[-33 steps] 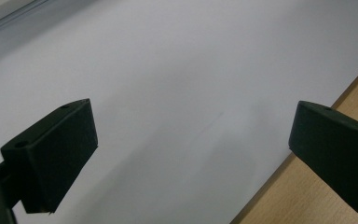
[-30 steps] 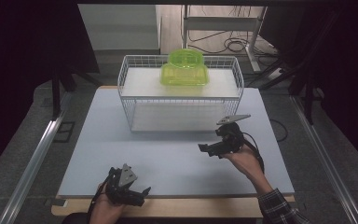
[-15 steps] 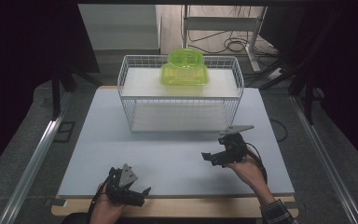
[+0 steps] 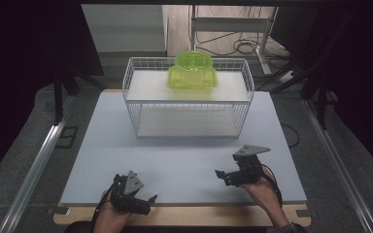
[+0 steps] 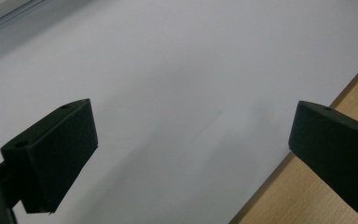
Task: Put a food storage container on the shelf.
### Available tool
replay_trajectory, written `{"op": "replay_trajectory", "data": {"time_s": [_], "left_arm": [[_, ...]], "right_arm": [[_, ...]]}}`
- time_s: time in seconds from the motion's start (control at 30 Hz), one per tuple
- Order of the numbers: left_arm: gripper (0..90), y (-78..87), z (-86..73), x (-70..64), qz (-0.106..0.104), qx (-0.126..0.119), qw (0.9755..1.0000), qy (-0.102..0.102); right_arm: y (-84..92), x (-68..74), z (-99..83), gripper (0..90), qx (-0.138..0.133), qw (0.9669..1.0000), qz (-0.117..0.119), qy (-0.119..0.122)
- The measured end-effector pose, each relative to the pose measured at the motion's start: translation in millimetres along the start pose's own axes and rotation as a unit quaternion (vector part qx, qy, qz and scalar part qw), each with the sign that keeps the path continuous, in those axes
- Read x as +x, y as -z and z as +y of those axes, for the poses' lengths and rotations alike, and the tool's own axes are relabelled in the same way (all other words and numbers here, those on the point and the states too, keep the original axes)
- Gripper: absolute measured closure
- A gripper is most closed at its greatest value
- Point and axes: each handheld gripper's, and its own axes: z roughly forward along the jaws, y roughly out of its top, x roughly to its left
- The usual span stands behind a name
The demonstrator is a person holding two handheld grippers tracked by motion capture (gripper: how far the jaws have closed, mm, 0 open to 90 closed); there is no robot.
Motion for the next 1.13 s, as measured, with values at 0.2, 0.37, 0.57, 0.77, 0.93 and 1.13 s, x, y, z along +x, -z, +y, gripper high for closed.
{"op": "replay_trajectory", "data": {"time_s": [0.2,0.37,0.57,0.77,0.93,1.13], "left_arm": [[0.9,0.0,-0.1,-0.1,0.001,-0.001,1.0000,0.000],[0.9,0.1,0.0,-0.1,0.000,0.000,1.0000,-0.002],[0.9,-0.1,0.1,-0.6,-0.001,0.000,1.0000,-0.003],[0.9,-0.5,0.1,-0.9,0.000,0.001,1.0000,-0.005],[0.9,-1.1,0.1,-1.4,-0.001,0.003,1.0000,-0.006],[0.9,-1.5,0.9,-1.6,0.000,0.003,1.0000,-0.005]], "right_arm": [[4.4,2.8,-13.6,6.9,-0.002,0.9999,-0.012,0.010],[6.6,4.7,-20.4,6.9,0.002,0.9998,-0.018,0.011],[8.3,8.4,-34.7,6.2,0.013,0.9994,-0.030,0.013],[10.4,10.7,-45.3,4.9,0.019,0.9991,-0.038,0.011],[9.2,12.2,-52.6,4.3,0.033,0.9986,-0.040,0.010],[6.4,12.4,-54.5,3.9,0.043,0.9978,-0.048,0.016]]}}
